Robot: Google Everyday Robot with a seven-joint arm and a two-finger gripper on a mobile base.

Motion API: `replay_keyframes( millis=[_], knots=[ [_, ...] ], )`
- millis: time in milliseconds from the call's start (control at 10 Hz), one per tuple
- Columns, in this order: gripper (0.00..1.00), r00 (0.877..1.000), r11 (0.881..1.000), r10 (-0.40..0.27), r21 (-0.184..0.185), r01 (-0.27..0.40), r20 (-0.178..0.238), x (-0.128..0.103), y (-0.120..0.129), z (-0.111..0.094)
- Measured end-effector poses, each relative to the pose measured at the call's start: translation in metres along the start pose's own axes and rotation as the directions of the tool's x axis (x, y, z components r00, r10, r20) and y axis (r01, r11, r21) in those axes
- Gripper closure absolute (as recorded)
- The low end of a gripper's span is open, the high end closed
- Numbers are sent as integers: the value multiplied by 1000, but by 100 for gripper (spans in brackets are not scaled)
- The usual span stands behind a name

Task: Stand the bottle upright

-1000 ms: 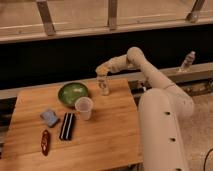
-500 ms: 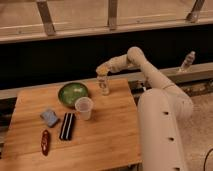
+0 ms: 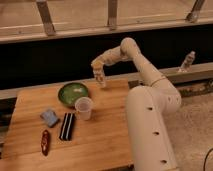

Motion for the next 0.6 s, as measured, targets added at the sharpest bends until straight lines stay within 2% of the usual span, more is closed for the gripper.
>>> replay_keyframes(
  millis=[100, 300, 600],
  knots=[
    [100, 1000, 1000, -10, 3, 10, 3, -5, 1, -2],
    [100, 999, 1000, -16, 19, 16, 28, 1, 5, -13],
    [100, 997, 998, 2, 57, -6, 77, 26, 12, -46]
  ],
)
